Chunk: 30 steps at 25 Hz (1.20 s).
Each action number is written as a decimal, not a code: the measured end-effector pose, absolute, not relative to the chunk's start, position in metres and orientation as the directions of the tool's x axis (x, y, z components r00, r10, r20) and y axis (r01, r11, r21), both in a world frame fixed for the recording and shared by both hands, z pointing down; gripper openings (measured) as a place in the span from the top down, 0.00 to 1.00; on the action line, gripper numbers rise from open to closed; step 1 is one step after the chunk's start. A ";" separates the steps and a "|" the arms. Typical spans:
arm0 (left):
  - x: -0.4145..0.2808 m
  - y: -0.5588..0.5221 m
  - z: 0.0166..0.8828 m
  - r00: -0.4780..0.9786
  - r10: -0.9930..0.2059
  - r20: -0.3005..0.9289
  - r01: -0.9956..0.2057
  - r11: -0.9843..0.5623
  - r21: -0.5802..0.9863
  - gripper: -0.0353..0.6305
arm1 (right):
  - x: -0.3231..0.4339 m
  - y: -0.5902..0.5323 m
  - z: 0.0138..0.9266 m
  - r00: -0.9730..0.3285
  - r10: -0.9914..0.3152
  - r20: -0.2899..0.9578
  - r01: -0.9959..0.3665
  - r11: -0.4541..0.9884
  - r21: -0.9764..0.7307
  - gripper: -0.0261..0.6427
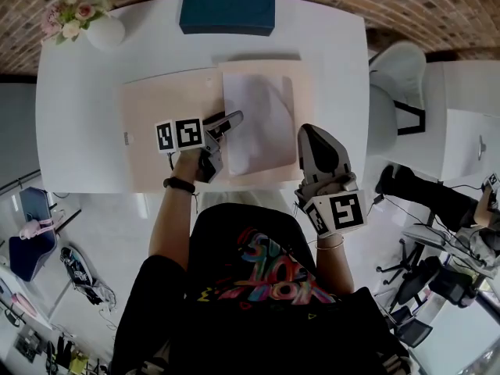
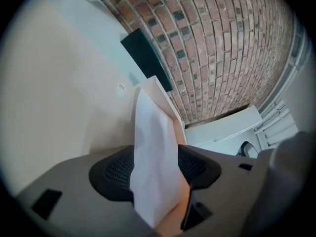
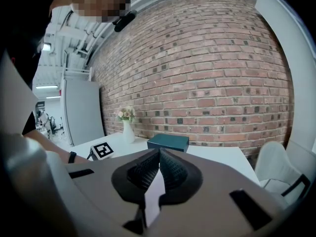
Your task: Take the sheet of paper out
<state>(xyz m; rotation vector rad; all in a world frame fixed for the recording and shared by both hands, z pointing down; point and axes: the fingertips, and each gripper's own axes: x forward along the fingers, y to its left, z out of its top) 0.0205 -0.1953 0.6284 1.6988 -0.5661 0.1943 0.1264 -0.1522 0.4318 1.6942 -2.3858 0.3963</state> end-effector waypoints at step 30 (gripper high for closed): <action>0.051 -0.192 0.610 0.961 -0.141 0.237 -0.262 -0.201 0.944 0.55 | 0.124 -0.157 0.441 -0.351 -0.876 0.331 -0.936 0.319 -0.147 0.93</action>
